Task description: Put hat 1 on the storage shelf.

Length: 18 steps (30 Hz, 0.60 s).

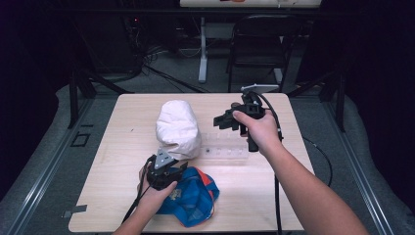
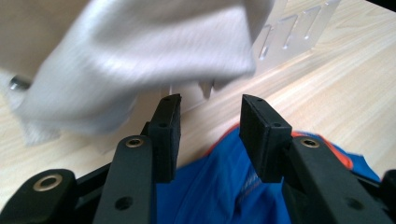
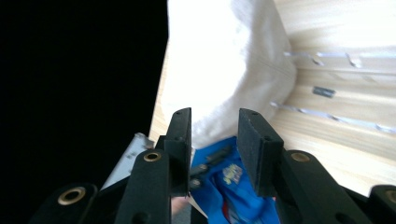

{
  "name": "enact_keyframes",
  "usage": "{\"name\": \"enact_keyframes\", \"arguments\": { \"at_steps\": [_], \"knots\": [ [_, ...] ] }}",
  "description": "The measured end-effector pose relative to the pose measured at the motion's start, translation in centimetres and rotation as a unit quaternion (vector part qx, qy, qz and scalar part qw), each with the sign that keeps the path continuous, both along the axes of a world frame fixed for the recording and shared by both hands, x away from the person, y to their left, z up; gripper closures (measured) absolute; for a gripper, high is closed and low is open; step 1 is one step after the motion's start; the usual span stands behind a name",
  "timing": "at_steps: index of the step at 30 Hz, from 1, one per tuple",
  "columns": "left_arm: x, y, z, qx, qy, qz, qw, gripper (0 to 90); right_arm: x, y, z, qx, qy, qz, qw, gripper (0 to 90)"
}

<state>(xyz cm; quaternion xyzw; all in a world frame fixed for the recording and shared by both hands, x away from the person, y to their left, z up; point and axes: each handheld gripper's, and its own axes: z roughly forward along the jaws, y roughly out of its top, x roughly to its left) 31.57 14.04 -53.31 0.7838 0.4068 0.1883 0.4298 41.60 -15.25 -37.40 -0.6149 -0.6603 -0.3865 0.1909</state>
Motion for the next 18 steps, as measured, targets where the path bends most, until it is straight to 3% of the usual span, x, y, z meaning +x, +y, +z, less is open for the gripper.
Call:
{"name": "enact_keyframes", "arguments": {
  "at_steps": [10, 12, 18],
  "knots": [
    [-1.8, 4.8, 0.3, -0.023, 0.027, 0.025, 0.9991, 56.3, -3.1, -0.6, -2.7, -0.047, -0.004, 0.018, 0.9987, 64.9],
    [-2.2, 5.8, 0.5, -0.022, 0.028, 0.025, 0.9991, 55.7, -3.8, -0.6, -3.4, -0.066, -0.005, 0.036, 0.9972, 64.9],
    [-3.2, 8.2, 0.3, -0.022, 0.019, 0.042, 0.9987, 55.2, -5.6, -0.1, -5.6, -0.090, -0.016, 0.047, 0.9947, 65.1]
  ]
}}
